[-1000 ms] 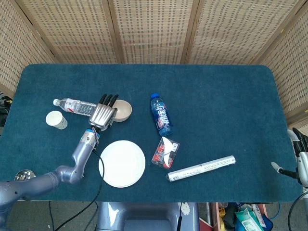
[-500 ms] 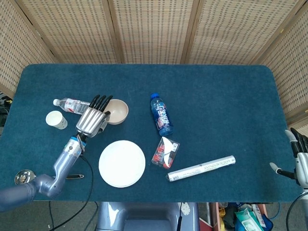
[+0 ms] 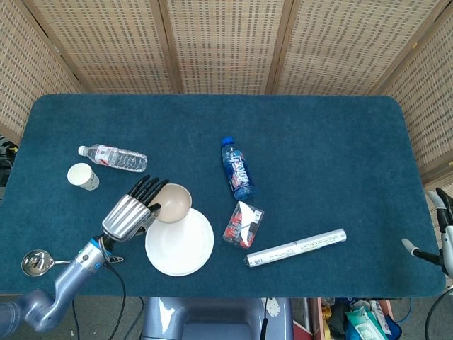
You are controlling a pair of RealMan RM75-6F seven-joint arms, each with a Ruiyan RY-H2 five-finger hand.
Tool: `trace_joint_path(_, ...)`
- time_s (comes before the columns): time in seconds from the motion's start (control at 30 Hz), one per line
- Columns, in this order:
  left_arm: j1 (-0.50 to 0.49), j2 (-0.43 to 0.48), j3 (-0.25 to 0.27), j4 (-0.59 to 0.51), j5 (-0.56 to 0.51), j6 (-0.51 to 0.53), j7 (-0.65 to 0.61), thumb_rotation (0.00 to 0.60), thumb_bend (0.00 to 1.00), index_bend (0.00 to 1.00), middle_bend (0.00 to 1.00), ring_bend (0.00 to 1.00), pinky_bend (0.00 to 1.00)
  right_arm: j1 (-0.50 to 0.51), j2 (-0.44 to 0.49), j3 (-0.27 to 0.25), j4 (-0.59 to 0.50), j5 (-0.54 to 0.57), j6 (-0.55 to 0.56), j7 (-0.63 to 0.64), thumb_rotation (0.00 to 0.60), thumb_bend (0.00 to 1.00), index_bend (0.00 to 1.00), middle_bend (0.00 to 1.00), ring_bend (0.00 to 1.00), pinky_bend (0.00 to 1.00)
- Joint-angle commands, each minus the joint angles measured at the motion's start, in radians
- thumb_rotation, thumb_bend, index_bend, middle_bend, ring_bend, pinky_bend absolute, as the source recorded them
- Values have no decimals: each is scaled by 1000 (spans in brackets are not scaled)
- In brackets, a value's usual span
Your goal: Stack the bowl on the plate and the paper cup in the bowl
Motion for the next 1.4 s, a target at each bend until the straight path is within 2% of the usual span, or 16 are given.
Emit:
trace_joint_path(0.03,28,0,32,7,51,24,-23,600,451,684,9,0,32,0,1,0,0,1,-1,0,600,142,9,0,0,0)
trace_joint_path(0.33,45,-33,50,18,104,0,-24,600,451,684,9,0,32,-1,1,-1,-4,-4,1,-3,600,142,9,0,0,0)
trace_joint_path(0.97,62,-102,53,75,105,-96,11,600,452,676,7,0,22,-4,3,0,-9,-8,7,0,600,142,9,0,0,0)
trace_joint_path(1.07,64,-103,54,76,102,-108,21,600,426,554,0,0,5,-4,3,0,-8,-7,7,2,600,142,9,0,0,0)
trace_joint_path(1.13,66,-99,53,71,101,-111,18,600,335,416,0,0,0,-4,3,1,-7,-8,8,3,600,142,9,0,0,0)
trace_joint_path(1.2,70,-91,49,65,98,-106,13,600,259,351,0,0,0,-4,2,2,-7,-8,10,4,600,142,9,0,0,0)
trace_joint_path(1.33,75,-66,43,48,97,-95,2,600,151,279,0,0,0,-5,2,2,-6,-8,11,5,600,142,9,0,0,0)
trace_joint_path(1.4,80,-46,37,34,98,-79,-8,600,134,265,0,0,0,-5,2,2,-6,-9,12,5,600,142,9,0,0,0)
